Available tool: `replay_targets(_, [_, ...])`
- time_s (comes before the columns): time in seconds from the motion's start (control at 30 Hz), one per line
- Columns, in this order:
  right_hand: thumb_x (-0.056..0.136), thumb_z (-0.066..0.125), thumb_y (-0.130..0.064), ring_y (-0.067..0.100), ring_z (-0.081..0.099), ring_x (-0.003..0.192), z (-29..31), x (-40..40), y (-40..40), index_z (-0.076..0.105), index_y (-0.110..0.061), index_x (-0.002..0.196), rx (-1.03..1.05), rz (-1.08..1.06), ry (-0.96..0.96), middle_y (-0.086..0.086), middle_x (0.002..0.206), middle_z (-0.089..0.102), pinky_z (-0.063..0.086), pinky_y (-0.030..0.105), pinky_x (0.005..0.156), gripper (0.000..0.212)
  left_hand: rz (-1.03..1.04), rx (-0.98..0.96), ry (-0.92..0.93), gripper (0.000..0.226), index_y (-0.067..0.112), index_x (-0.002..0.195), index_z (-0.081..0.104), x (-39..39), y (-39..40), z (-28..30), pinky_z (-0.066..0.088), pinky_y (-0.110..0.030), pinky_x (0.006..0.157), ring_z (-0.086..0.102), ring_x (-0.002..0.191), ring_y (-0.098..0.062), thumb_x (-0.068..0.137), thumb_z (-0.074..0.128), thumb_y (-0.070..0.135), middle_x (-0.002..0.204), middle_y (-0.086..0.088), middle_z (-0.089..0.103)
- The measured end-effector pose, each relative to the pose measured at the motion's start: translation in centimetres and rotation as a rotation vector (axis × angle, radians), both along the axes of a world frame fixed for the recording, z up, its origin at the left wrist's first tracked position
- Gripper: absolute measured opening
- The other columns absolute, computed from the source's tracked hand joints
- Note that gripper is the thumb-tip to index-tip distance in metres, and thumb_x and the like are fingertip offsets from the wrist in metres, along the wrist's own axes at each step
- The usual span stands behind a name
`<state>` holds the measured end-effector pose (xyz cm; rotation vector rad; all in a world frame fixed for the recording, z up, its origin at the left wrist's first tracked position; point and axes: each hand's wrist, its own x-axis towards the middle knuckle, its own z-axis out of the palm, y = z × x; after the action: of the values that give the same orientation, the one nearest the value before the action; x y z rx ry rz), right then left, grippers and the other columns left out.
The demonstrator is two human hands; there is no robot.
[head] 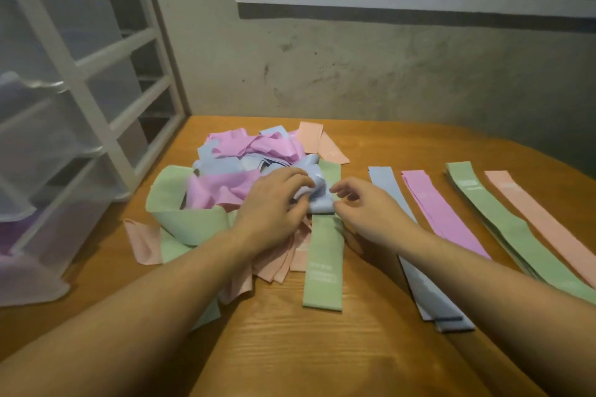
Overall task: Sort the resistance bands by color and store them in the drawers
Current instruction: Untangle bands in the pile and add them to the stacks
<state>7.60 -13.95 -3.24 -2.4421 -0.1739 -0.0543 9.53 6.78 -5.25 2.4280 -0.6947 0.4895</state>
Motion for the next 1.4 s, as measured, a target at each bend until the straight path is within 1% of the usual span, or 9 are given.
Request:
replay_targets(0.17, [0.088, 0.063, -0.025, 0.021, 0.055, 0.122, -0.6, 2.4, 0.2, 0.046, -0.022, 0.143, -0.091, -0.012, 0.024, 0.003, 0.142, 0.054, 0.049, 0.039, 0.099, 0.058, 0.012, 0.082, 0.072, 0.037, 0.034, 0.125, 0.059, 0.5, -0.1, -1.5, 0.045, -0.038, 0.097, 0.055, 0.116, -0.012, 0.091, 0.050, 0.045, 0.125, 0.012, 0.061])
replay_targets(0.33, [0.095, 0.052, -0.020, 0.027, 0.058, 0.117, -0.9, 5.4, 0.1, 0.047, -0.023, 0.142, -0.092, 0.003, 0.002, 0.008, 0.138, 0.057, 0.050, 0.038, 0.094, 0.048, -0.002, 0.287, 0.092, 0.058, 0.047, 0.140, 0.048, 0.4, -0.5, -1.8, 0.022, -0.037, 0.116, 0.024, 0.145, -0.011, 0.087, 0.034, 0.067, 0.161, 0.013, 0.029])
replay_targets(0.47, [0.096, 0.055, -0.031, 0.028, 0.051, 0.123, -1.3, 7.6, -0.3, 0.048, -0.022, 0.142, -0.241, -0.006, -0.022, 0.008, 0.139, 0.056, 0.047, 0.043, 0.100, 0.048, 0.023, 0.244, 0.084, 0.046, 0.043, 0.126, 0.062, 0.6, -0.4, -1.9, 0.025, -0.034, 0.112, 0.034, 0.139, -0.006, 0.089, 0.040, 0.058, 0.150, 0.016, 0.043])
replay_targets(0.53, [0.097, 0.053, -0.042, 0.027, 0.053, 0.117, -1.7, 8.0, -0.5, 0.052, -0.024, 0.133, -0.339, 0.013, -0.018, 0.006, 0.133, 0.060, 0.048, 0.045, 0.096, 0.040, 0.030, 0.199, 0.079, 0.039, 0.042, 0.119, 0.066, 0.7, -0.2, -1.9, 0.029, -0.035, 0.110, 0.038, 0.135, -0.006, 0.092, 0.042, 0.054, 0.144, 0.018, 0.048])
replay_targets(0.7, [0.101, 0.048, -0.049, 0.023, 0.046, 0.128, -2.4, 8.0, -1.1, 0.062, -0.024, 0.134, -0.464, 0.027, -0.093, -0.001, 0.141, 0.056, 0.040, 0.044, 0.107, 0.044, 0.034, 0.152, 0.068, 0.042, 0.040, 0.110, 0.069, 0.6, -0.3, -2.0, 0.031, -0.033, 0.105, 0.043, 0.129, -0.004, 0.090, 0.036, 0.056, 0.140, 0.019, 0.052])
replay_targets(0.97, [0.098, 0.055, -0.040, 0.019, 0.055, 0.106, -2.2, 6.9, -0.5, 0.074, -0.025, 0.103, -0.407, 0.016, -0.200, -0.004, 0.108, 0.066, 0.046, 0.043, 0.091, 0.024, 0.050, 0.109, 0.044, 0.031, 0.038, 0.103, 0.070, 0.2, -0.4, -1.8, 0.030, -0.028, 0.097, 0.048, 0.121, -0.004, 0.091, 0.044, 0.050, 0.133, 0.019, 0.056])
replay_targets(1.13, [0.097, 0.059, -0.035, 0.014, 0.054, 0.097, -2.0, 4.5, -0.7, 0.072, -0.028, 0.100, -0.318, 0.069, -0.273, -0.012, 0.098, 0.067, 0.044, 0.038, 0.089, 0.015, 0.066, 0.087, 0.080, 0.027, 0.037, 0.103, 0.069, -0.1, -0.4, -1.4, 0.031, -0.030, 0.101, 0.048, 0.123, -0.008, 0.093, 0.048, 0.049, 0.137, 0.014, 0.055])
replay_targets(1.27, [0.093, 0.068, -0.030, 0.008, 0.050, 0.089, -1.2, 2.5, -0.8, 0.067, -0.025, 0.096, -0.191, 0.108, -0.251, -0.013, 0.092, 0.063, 0.043, 0.028, 0.079, 0.006, 0.064, 0.060, 0.091, 0.038, 0.036, 0.104, 0.069, -0.4, -0.4, -1.1, 0.037, -0.035, 0.103, 0.050, 0.121, -0.010, 0.090, 0.039, 0.056, 0.139, 0.011, 0.054])
replay_targets(1.4, [0.086, 0.078, -0.025, 0.002, 0.054, 0.087, 0.8, 0.2, -1.8, 0.064, -0.027, 0.101, 0.052, 0.151, -0.156, -0.010, 0.088, 0.062, 0.044, 0.012, 0.070, 0.021, 0.043, 0.031, 0.105, 0.042, 0.035, 0.105, 0.068, -0.7, -0.4, -0.9, 0.042, -0.037, 0.098, 0.051, 0.114, -0.008, 0.091, 0.036, 0.058, 0.137, 0.013, 0.054])
